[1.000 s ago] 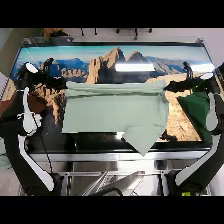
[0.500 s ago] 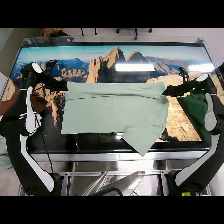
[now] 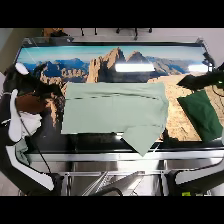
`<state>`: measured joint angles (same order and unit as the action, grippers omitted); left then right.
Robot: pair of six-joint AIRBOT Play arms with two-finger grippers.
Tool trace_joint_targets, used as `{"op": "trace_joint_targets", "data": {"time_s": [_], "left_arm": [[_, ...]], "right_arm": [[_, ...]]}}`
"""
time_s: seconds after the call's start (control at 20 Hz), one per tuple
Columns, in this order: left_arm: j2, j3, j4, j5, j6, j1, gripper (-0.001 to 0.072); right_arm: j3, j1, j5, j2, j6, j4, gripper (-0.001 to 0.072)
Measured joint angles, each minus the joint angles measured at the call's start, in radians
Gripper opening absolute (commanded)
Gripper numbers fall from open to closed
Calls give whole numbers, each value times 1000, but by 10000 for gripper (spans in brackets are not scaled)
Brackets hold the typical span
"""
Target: Fold the shirts.
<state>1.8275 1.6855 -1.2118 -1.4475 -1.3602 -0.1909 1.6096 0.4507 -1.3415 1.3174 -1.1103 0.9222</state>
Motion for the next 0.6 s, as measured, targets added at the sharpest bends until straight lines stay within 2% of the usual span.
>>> {"op": "trace_joint_targets", "data": {"time_s": [0.2,0.35,0.5,0.6], "left_arm": [[-147,-376,75,48,59,-63,696],[-202,-560,117,78,98,-93,695],[-222,-671,217,88,160,-100,424],[-226,-700,267,122,193,-91,93]], "right_arm": [[-253,121,-37,-173,-43,-3,457],[-438,219,-41,-273,-55,1,457],[-596,276,-40,-340,-61,0,458],[-691,285,-26,-364,-61,-8,458]]}}
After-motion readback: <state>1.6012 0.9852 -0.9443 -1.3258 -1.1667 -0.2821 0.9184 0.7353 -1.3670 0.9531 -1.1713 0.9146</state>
